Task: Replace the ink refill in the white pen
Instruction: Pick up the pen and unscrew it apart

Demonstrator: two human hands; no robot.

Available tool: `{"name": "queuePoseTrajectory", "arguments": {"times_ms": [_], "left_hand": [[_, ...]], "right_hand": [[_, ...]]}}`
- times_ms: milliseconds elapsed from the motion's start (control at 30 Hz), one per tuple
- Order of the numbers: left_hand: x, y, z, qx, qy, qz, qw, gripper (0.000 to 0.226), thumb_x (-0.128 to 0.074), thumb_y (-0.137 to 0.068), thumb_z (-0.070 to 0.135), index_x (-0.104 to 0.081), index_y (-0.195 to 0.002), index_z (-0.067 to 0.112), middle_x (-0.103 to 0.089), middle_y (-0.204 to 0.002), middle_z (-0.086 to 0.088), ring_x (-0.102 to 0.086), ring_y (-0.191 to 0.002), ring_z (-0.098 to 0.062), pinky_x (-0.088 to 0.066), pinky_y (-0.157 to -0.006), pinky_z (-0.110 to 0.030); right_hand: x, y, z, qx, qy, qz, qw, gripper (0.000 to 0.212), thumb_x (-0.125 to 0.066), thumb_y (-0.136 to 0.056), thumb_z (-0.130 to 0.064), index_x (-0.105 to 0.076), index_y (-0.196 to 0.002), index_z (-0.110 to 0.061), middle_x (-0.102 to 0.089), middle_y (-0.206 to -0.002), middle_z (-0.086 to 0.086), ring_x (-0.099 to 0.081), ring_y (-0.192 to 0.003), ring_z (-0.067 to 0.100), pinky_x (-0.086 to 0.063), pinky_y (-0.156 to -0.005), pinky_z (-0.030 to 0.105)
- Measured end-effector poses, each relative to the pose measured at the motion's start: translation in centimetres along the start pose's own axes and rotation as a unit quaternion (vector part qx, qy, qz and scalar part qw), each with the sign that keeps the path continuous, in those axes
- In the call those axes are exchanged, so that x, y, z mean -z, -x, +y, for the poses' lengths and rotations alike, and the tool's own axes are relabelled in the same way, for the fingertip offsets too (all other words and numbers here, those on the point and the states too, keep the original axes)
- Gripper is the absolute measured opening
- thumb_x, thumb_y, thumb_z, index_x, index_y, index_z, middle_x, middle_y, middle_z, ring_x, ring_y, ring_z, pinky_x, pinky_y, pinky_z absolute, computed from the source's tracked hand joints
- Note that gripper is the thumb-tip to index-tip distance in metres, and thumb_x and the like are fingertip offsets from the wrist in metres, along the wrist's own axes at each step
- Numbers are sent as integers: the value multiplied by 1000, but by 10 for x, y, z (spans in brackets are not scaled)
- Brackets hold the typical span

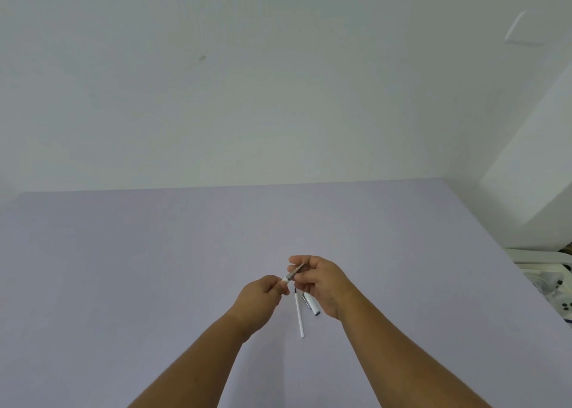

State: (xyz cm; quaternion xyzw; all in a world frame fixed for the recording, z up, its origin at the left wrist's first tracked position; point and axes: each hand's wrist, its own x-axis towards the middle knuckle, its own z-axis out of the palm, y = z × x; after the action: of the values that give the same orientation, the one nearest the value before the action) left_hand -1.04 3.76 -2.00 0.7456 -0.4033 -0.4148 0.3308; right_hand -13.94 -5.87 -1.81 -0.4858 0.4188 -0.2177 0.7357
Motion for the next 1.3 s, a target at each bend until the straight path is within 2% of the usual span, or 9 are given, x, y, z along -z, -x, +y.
{"name": "queuePoseTrajectory", "arguments": {"times_ms": [67, 133, 300, 433, 600, 767, 933, 1100, 1300], "left_hand": [[0, 0, 0, -2, 4, 1, 1000, 29, -40, -98, 33, -63, -81, 26, -53, -73, 4, -48, -67, -9, -40, -61, -19], [0, 0, 0, -4, 8, -2, 1000, 29, -40, -98, 33, -63, -82, 25, -52, -72, 5, -47, -65, -9, -39, -60, -19], [-1, 0, 1, 1, -5, 4, 1000, 29, -40, -98, 33, -64, -85, 23, -53, -73, 3, -47, -66, -10, -40, -60, -20], [-1, 0, -1, -3, 4, 0, 1000, 29, -40, -98, 34, -63, -82, 26, -53, -73, 4, -47, -66, -10, -40, -60, -20], [-2, -1, -1, -1, -9, 0, 1000, 29, -40, -98, 34, -63, -83, 25, -53, -72, 5, -46, -62, -9, -39, -57, -20], [-2, 0, -1, -1, 0, -4, 1000, 29, -41, -97, 35, -64, -84, 24, -53, -72, 5, -47, -64, -10, -39, -59, -20], [-1, 0, 0, 2, -5, 0, 1000, 29, -40, -98, 34, -63, -83, 25, -53, -73, 4, -47, -64, -10, -40, -58, -19], [-1, 1, 1, -1, 8, -5, 1000, 28, -41, -98, 35, -63, -81, 26, -53, -73, 4, -47, -65, -10, -40, -59, -19], [0, 2, 1, 4, 34, -13, 999, 20, -42, -97, 38, -61, -94, 35, -53, -74, 3, -48, -65, -9, -40, -57, -16]], "right_hand": [[-2, 1, -2, -24, -8, 10, 1000, 4, -66, -85, -12, -68, -88, -10, -67, -80, 4, -61, -72, 15, -54, -67, 24], [-3, 1, -1, -32, 20, 26, 999, 14, -69, -84, -22, -67, -79, -9, -64, -72, 3, -57, -64, 13, -53, -63, 23], [-1, 0, 0, -8, -6, 5, 1000, 21, -57, -86, 4, -67, -97, -11, -68, -89, 7, -63, -79, 17, -54, -71, 25], [-4, 1, -1, -40, 8, 31, 999, 14, -69, -84, -23, -67, -83, -10, -64, -76, 4, -57, -66, 14, -53, -64, 24], [0, 1, 0, -11, -18, 9, 1000, 23, -55, -87, 5, -67, -99, -10, -68, -90, 7, -63, -81, 16, -52, -70, 24], [-5, 4, -2, -50, 10, 37, 998, 17, -67, -85, -26, -67, -86, -9, -64, -78, 4, -56, -66, 13, -52, -63, 23], [-1, 4, -1, -14, -4, 8, 1000, 23, -57, -86, 2, -67, -99, -13, -66, -91, 4, -62, -84, 13, -51, -72, 25], [-4, 7, -1, -63, 40, 24, 997, 12, -66, -86, -26, -70, -84, -14, -65, -85, 3, -55, -71, 15, -50, -65, 24], [-1, 0, -12, 1, -7, 81, 997, 20, -52, -94, -10, -69, -88, -20, -64, -93, 4, -57, -79, 15, -51, -71, 26]]}}
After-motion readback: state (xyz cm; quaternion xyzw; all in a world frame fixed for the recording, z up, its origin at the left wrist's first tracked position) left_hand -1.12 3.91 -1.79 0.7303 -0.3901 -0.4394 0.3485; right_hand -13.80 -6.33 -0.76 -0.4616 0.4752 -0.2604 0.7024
